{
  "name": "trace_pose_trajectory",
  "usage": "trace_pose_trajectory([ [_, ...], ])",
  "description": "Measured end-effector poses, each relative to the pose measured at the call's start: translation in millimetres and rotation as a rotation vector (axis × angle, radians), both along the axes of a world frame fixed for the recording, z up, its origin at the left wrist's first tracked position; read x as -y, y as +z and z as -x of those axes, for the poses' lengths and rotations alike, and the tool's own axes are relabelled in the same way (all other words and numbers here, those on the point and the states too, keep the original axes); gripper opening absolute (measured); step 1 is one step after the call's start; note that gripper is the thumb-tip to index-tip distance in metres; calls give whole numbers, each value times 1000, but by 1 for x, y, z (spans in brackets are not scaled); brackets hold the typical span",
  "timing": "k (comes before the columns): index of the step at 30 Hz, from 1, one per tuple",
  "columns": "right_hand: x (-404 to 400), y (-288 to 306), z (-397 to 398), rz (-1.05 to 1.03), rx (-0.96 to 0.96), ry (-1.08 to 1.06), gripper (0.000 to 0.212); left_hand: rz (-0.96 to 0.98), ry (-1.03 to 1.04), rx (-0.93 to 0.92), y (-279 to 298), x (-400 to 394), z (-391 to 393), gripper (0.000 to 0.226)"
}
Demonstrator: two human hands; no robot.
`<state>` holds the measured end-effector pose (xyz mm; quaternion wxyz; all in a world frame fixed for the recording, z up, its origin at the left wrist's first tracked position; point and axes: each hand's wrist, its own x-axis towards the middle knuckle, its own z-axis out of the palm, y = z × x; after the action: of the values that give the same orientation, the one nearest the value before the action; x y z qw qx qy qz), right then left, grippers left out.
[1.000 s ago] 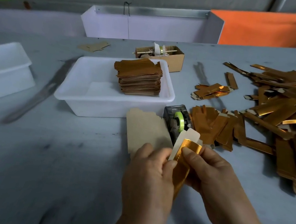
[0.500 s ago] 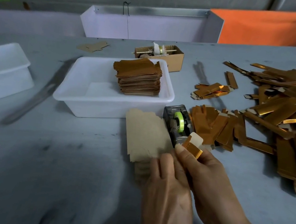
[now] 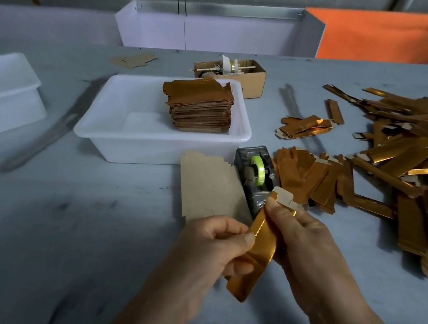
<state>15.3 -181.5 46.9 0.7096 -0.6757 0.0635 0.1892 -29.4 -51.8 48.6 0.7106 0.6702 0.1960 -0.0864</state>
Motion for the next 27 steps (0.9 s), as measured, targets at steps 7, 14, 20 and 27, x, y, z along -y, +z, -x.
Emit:
trace_pose_trajectory([
  [7, 32, 11, -33, 375, 309, -111, 20, 73, 313, -6, -5, -18, -7, 6],
  [14, 24, -11, -44, 479, 247, 34, 14, 35, 340, -7, -14, -15, -10, 6],
  [20, 17, -9, -51, 486, 187, 49, 14, -19, 311, 0, -16, -11, -12, 3],
  [27, 15, -4, -50, 480, 149, 84, 13, -22, 319, 0, -15, -9, -13, 14],
])
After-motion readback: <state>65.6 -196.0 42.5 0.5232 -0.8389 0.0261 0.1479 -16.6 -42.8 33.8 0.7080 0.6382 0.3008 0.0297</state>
